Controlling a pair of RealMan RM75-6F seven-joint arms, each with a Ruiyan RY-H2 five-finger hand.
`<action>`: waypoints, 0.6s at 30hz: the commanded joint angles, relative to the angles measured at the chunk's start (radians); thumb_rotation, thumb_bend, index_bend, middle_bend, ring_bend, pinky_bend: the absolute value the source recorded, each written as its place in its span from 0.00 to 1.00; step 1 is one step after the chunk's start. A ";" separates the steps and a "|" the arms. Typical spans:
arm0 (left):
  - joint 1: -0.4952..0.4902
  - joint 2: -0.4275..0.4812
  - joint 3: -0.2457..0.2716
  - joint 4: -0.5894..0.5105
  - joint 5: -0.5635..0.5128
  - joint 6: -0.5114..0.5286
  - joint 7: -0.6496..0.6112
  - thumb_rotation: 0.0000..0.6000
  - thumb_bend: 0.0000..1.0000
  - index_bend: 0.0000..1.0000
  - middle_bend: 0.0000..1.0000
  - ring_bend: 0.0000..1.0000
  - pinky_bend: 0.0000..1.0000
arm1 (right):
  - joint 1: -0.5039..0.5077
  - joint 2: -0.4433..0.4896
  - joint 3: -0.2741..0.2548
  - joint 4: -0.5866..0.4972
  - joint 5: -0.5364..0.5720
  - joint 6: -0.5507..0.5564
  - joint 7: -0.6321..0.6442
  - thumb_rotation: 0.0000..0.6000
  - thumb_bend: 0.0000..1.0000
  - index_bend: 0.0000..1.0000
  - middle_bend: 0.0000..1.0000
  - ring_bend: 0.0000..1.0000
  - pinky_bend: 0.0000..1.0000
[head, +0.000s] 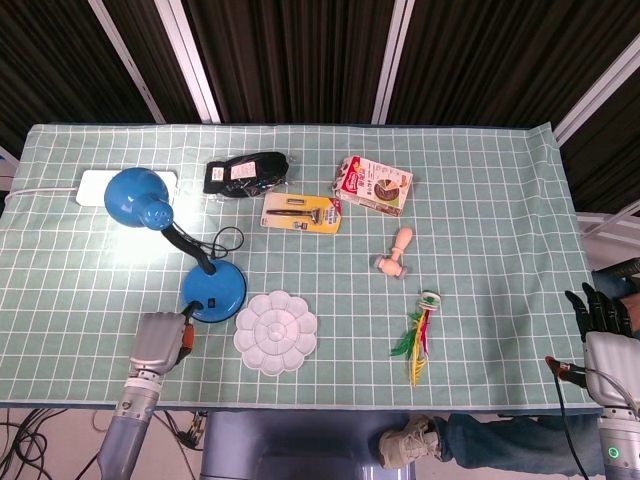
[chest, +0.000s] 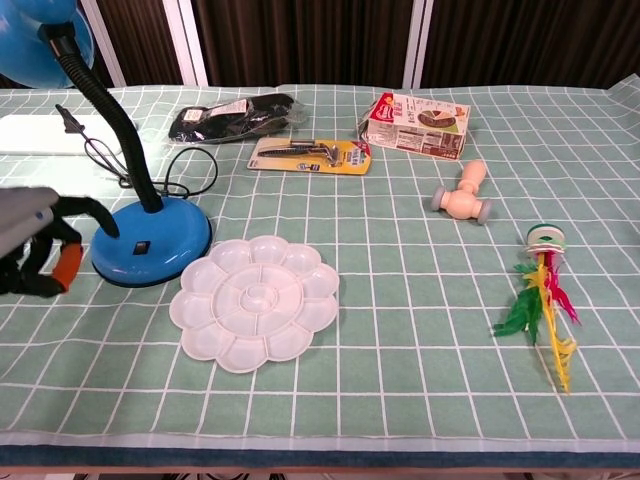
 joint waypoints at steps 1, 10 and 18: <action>0.034 0.113 -0.009 -0.113 0.078 0.073 -0.040 1.00 0.50 0.21 0.43 0.41 0.50 | 0.000 0.000 0.000 0.000 -0.001 0.001 -0.001 1.00 0.17 0.12 0.03 0.02 0.00; 0.142 0.414 0.089 -0.213 0.159 0.122 -0.209 1.00 0.33 0.15 0.15 0.10 0.18 | -0.001 -0.002 -0.001 -0.002 -0.002 0.003 -0.005 1.00 0.17 0.12 0.03 0.02 0.00; 0.231 0.478 0.125 -0.075 0.158 0.146 -0.440 1.00 0.28 0.11 0.05 0.02 0.07 | 0.000 0.000 -0.004 -0.003 -0.011 0.004 -0.001 1.00 0.17 0.12 0.03 0.02 0.00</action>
